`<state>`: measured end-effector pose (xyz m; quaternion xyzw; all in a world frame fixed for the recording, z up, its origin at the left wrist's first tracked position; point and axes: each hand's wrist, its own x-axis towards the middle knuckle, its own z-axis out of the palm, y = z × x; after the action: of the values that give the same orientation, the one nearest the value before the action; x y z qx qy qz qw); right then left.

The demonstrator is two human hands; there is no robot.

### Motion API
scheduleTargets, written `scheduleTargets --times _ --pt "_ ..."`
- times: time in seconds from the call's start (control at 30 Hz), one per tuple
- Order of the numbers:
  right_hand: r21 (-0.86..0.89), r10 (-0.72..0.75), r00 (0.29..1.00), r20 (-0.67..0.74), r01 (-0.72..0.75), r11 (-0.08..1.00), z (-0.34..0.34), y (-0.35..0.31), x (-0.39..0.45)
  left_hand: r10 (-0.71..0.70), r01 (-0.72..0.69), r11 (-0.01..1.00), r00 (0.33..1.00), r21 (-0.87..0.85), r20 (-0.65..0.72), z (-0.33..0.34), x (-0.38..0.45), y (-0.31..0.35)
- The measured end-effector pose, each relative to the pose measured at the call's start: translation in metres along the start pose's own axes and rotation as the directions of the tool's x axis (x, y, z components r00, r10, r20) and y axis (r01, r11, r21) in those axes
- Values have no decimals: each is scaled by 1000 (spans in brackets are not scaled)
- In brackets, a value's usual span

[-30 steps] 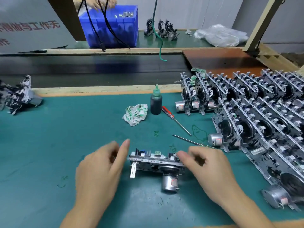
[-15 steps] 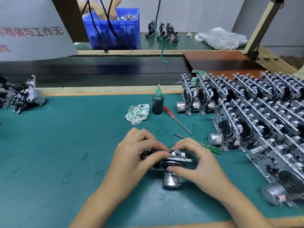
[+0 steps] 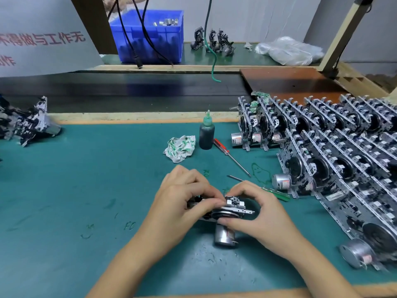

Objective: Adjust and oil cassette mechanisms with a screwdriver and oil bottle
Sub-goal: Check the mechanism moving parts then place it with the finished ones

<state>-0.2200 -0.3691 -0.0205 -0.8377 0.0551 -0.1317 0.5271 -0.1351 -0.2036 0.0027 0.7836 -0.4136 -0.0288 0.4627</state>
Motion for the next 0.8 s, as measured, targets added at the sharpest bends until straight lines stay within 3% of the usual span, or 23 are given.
scheduleTargets --times 0.07,0.17,0.27,0.33,0.63,0.8 --pt "-78 -3 1000 -12 2 997 -2 0 0 -5 4 1000 1000 -10 -26 2 0 0" --pt "-362 -89 995 -48 66 930 -5 2 -6 -15 16 1000 997 8 -79 6 0 1" --pt "-636 -349 930 -116 200 745 -8 11 -18 -16 16 1000 996 3 -91 7 -1 0" --pt "-709 -460 879 -125 246 661 -6 19 -25 -15 14 1000 996 -14 -83 6 -2 -1" --pt "-697 -455 884 -110 258 669 -10 26 -22 -9 6 999 997 -40 -74 4 -1 -1" --pt "-630 -325 942 -84 203 750 -13 15 -23 -14 12 999 999 -35 -46 2 1 -1"
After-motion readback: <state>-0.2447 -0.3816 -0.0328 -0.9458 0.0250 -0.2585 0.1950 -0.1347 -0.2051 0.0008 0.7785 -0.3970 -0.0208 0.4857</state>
